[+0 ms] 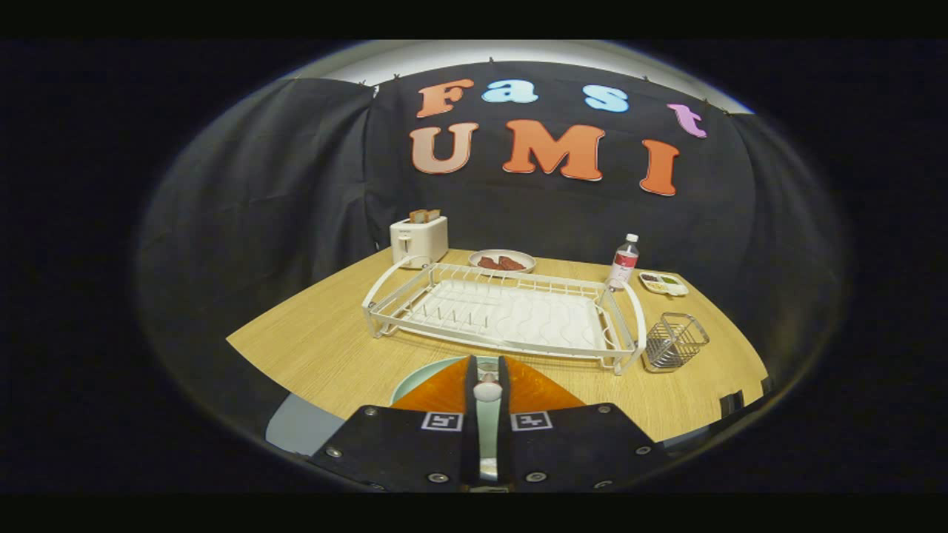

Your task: Take the plate from the dish rack, then take the spoon from the basket and place it into the plate.

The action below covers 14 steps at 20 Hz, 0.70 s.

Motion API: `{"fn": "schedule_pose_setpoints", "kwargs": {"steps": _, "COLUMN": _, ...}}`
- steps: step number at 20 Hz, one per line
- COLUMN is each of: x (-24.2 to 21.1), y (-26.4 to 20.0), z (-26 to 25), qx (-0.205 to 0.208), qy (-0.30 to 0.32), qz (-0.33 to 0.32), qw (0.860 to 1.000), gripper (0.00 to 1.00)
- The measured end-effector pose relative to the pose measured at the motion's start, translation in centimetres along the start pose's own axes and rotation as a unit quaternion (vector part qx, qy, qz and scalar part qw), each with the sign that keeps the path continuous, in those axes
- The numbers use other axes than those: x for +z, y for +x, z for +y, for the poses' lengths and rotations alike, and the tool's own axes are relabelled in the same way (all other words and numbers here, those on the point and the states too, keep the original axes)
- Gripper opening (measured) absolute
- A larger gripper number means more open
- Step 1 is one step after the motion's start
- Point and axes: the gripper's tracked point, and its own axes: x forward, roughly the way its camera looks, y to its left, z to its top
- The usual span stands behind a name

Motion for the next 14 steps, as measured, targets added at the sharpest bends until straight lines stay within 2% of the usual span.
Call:
{"fn": "schedule_pose_setpoints", "kwargs": {"steps": 8, "x": -1.4, "y": 2.0, "z": 1.0, "qx": 0.018, "qy": -0.015, "qz": 0.018, "qw": 1.000, "gripper": 0.09}}
{"fn": "schedule_pose_setpoints", "kwargs": {"steps": 14, "x": -1.6, "y": 2.4, "z": 0.8, "qx": 0.017, "qy": -0.015, "qz": 0.026, "qw": 0.999, "gripper": 0.15}}
